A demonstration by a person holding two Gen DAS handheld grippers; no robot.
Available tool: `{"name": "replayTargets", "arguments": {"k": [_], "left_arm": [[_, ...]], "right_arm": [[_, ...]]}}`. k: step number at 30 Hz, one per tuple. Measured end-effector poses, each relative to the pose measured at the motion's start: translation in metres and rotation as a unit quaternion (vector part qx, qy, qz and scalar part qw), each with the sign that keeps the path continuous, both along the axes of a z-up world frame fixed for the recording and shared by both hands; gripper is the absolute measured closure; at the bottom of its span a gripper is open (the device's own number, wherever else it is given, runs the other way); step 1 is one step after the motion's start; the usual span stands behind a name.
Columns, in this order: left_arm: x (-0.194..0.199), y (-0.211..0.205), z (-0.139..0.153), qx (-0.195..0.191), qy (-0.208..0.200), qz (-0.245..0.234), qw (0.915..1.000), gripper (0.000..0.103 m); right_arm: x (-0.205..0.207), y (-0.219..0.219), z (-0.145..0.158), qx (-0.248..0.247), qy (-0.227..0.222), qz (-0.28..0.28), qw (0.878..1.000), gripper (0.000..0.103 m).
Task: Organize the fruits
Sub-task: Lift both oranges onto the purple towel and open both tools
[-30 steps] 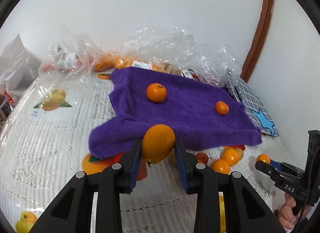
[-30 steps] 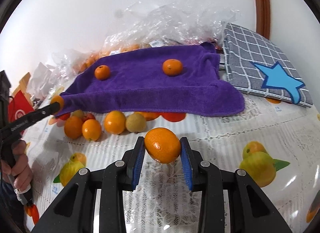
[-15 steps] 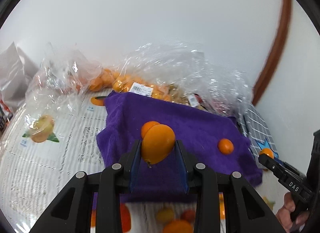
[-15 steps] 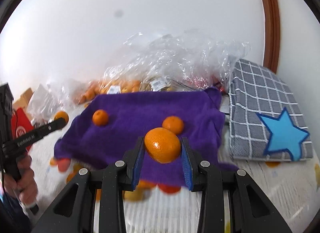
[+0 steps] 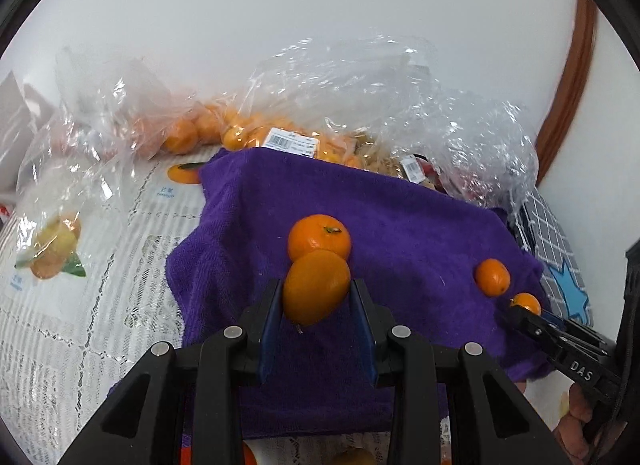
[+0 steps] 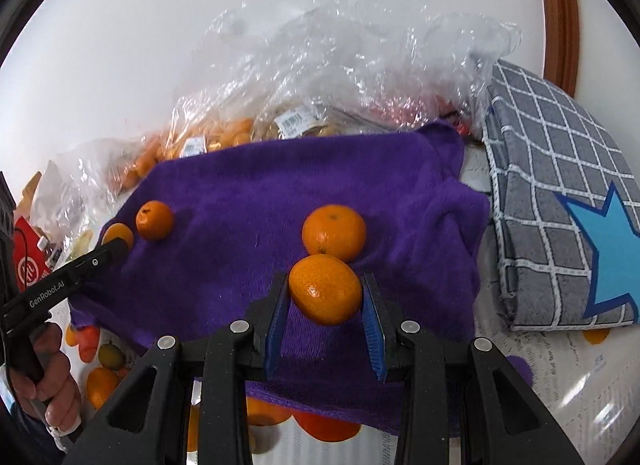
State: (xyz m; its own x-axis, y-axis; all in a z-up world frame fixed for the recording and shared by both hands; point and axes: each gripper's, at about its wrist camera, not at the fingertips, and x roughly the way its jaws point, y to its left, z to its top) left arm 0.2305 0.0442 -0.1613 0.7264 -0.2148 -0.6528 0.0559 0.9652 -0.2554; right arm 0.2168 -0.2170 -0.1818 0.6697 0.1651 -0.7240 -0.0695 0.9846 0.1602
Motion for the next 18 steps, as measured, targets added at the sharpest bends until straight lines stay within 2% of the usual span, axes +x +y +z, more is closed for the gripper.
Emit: {"name": "replayTargets", "arguments": {"k": [11,18], "left_arm": [[0.003,-0.008,-0.001,0.025,-0.002,-0.009,0.9997,0.071],[0.003,-0.008,-0.001,0.025,-0.002,-0.009,0.9996,0.071]], "right_arm": [[0.004,0.008,-0.010,-0.025,0.011,0.003,1.000,0.068],[0.003,0.008,-0.012,-0.029,0.012,0.004,1.000,0.068]]}}
